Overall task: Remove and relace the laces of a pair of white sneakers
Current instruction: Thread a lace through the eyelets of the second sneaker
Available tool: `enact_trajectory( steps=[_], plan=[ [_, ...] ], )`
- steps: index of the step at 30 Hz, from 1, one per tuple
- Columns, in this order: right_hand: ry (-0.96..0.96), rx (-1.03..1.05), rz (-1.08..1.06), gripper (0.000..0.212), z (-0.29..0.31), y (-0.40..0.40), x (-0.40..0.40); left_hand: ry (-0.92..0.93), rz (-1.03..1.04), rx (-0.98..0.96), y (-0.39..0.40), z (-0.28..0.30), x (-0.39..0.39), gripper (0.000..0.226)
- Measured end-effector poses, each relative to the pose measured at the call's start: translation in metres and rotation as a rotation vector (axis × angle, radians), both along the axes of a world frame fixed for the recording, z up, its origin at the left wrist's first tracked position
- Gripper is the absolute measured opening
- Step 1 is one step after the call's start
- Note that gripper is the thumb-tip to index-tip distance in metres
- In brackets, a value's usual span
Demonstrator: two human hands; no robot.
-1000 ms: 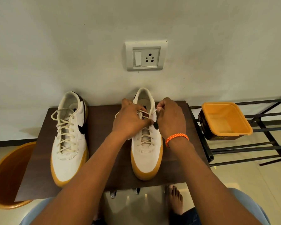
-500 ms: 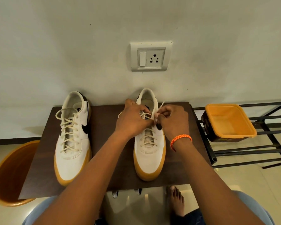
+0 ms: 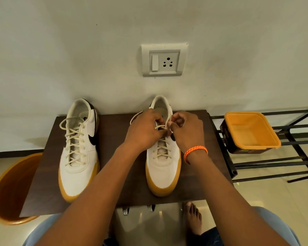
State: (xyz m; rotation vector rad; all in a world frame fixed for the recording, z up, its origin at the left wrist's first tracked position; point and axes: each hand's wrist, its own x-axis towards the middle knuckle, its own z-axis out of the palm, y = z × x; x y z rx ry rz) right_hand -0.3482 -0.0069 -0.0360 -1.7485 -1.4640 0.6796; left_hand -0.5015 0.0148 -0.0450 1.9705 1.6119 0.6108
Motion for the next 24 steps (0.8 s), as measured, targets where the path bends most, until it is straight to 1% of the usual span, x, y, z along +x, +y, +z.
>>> enact_trajectory(
  steps=[3,7,9,12,13,15,17,19,22,24],
  plan=[
    [-0.004,0.020,-0.010,0.009,0.000,0.000,0.003,-0.089,-0.026,-0.070,0.003,0.001,-0.003,0.028],
    [-0.022,0.084,-0.031,0.010,0.001,0.004,0.006,-0.169,-0.034,-0.115,0.000,0.007,-0.003,0.031],
    [0.029,0.125,-0.087,0.010,0.004,0.007,0.011,-0.193,-0.037,-0.128,-0.001,0.009,-0.002,0.032],
    [0.185,0.185,-0.208,0.008,0.010,0.010,0.017,-0.197,-0.042,-0.135,-0.001,0.009,-0.004,0.032],
    [0.233,0.184,-0.219,0.007,0.011,0.010,0.019,-0.195,-0.046,-0.134,-0.001,0.009,-0.004,0.032],
    [0.265,0.107,-0.152,0.004,0.011,0.009,0.018,-0.188,-0.048,-0.130,0.000,0.009,-0.003,0.032],
    [0.242,-0.018,-0.033,0.002,0.007,0.007,0.015,-0.183,-0.049,-0.120,0.000,0.008,-0.003,0.033],
    [0.239,-0.085,0.017,0.007,0.003,0.003,0.010,-0.177,-0.051,-0.114,0.000,0.009,-0.004,0.033],
    [0.119,-0.041,-0.005,0.004,0.002,0.003,0.008,-0.182,-0.071,-0.139,0.000,0.010,-0.004,0.044],
    [0.083,-0.015,-0.012,0.003,0.003,0.003,0.009,-0.174,-0.075,-0.146,0.000,0.009,-0.005,0.051]
  ],
)
